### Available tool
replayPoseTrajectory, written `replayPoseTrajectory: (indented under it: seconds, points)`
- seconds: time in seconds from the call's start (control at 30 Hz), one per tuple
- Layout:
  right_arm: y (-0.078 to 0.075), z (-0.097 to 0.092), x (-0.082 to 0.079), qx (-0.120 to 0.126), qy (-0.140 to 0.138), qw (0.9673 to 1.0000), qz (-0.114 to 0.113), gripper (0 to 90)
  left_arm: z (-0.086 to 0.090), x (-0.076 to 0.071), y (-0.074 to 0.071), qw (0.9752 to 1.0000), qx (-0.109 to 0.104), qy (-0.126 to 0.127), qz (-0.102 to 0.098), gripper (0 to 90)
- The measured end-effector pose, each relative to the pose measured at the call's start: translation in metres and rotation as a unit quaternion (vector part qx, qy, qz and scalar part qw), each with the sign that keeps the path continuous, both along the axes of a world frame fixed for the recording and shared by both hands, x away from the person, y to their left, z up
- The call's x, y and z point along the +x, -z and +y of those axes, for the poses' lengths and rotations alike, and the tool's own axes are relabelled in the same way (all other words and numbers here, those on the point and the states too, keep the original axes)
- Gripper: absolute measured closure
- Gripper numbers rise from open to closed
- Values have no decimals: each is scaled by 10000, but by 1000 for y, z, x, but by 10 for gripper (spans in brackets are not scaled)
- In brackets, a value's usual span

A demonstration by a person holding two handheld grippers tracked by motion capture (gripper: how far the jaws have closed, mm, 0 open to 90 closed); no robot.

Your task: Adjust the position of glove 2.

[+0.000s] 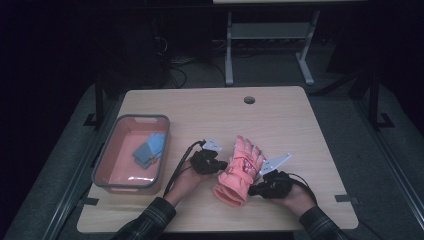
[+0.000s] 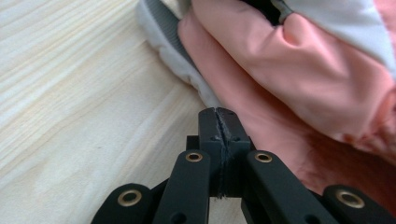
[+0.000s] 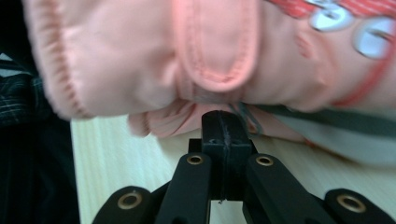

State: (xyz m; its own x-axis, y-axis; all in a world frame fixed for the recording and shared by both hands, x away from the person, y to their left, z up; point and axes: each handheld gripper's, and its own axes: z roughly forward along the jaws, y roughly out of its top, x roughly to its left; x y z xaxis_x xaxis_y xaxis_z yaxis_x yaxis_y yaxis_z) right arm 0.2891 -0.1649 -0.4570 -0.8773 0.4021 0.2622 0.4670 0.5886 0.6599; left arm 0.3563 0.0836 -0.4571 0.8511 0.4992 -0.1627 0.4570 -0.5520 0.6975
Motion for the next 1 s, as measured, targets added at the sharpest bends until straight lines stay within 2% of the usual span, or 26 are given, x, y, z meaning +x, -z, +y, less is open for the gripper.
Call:
replayPoseTrajectory:
  seconds: [0.13,0.2,0.4,0.43,0.53,0.6,0.63,0.67,0.7,0.73,0.77,0.83,0.87,0.93,0.97,1.0]
  points:
    - [0,10,-2,19,-69,10000,-24,900,2,1,0,10000,-13,7,34,894]
    - [0,17,-2,55,-112,9999,40,900,1,2,0,10000,-5,30,30,895]
    - [-1,22,-4,24,-162,9999,38,900,4,2,-2,10000,-18,-39,17,894]
    - [-1,20,-4,-23,-150,9999,-40,900,4,2,-3,10000,-20,-57,12,893]
    - [-5,11,-6,-5,-25,10000,-62,900,8,2,-6,10000,-15,-68,13,873]
    - [-12,-3,-7,59,183,9998,-113,900,10,0,-8,9999,5,-125,41,844]
    - [-12,-3,-7,59,183,9998,-113,900,11,0,-10,9999,27,-144,56,844]
    - [-20,-11,-7,80,327,9993,-190,900,13,0,-12,9998,36,-194,84,814]
    - [-22,-14,-7,82,371,9990,-254,900,15,1,-14,9998,123,-134,65,797]
    - [-22,-14,-7,82,371,9990,-254,900,17,0,-16,9998,112,-169,86,797]
    - [-31,-19,-5,168,524,9979,-353,900,20,0,-20,9996,72,-246,93,750]
    - [-40,-23,-3,211,630,9966,-492,900,24,0,-26,9995,79,-295,63,714]
    - [-40,-23,-3,211,630,9966,-492,900,24,0,-26,9995,79,-295,63,696]
    - [-48,-25,1,296,736,9950,-603,900,27,0,-31,9994,33,-339,63,679]
    - [-53,-25,5,331,825,9935,-716,900,29,0,-36,9992,10,-393,0,651]
    - [-55,-25,7,366,854,9931,-717,900,29,0,-36,9992,10,-393,0,637]
